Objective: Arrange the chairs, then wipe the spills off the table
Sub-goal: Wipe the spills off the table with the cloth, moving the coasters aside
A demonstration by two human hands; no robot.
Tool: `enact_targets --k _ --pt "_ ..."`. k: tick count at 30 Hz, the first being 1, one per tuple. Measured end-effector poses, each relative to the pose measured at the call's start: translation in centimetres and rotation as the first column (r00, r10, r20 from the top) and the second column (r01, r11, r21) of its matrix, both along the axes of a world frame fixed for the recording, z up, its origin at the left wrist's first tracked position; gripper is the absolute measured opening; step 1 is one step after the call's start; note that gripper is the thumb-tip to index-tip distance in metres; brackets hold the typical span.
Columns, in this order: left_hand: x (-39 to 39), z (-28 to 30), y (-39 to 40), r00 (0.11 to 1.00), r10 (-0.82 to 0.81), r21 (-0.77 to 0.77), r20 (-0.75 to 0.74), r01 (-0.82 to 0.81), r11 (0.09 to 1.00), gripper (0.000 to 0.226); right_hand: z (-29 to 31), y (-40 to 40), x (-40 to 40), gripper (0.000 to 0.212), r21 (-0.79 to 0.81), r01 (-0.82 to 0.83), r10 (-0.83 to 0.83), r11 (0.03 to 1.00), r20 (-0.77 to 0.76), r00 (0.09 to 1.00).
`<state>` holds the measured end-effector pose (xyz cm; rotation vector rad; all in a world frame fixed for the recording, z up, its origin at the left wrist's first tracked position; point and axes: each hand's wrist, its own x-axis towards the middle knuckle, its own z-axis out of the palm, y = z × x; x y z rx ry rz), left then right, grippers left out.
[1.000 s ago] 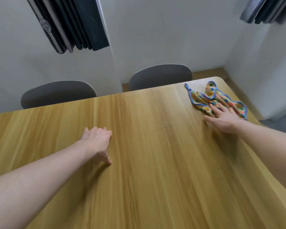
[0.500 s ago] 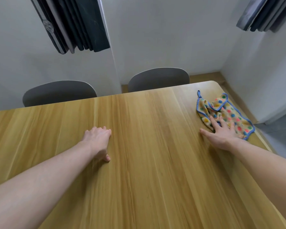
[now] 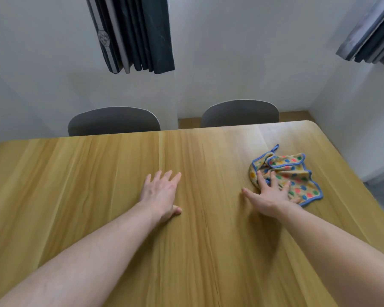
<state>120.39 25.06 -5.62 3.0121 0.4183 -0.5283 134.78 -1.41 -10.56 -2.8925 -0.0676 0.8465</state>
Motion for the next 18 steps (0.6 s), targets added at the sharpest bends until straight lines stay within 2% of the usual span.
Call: enact_targets --k 3,7,13,18 --pt "-3.4 -0.6 1.6 0.992 0.066 -0.086 0.111 -0.056 0.995 0.094 -0.1 4.2 -2.3 0.088 0.017 -0.061 0.061 0.998 -0.014 0.998" --pt "-8.9 -0.9 7.2 0.971 0.216 -0.110 0.101 -0.205 0.973 0.084 -0.2 9.1 -5.2 0.089 0.019 -0.113 0.114 0.993 -0.015 0.993" --pt "-18.7 0.1 19.1 0.927 0.373 0.045 0.023 -0.374 0.926 0.092 0.3 15.6 -9.0 0.091 0.031 -0.183 0.184 0.983 -0.023 0.983" --pt "-26.0 0.6 26.6 0.862 0.501 0.080 -0.073 -0.496 0.865 0.109 0.5 21.4 -12.2 0.091 0.040 -0.245 0.245 0.969 -0.016 0.969"
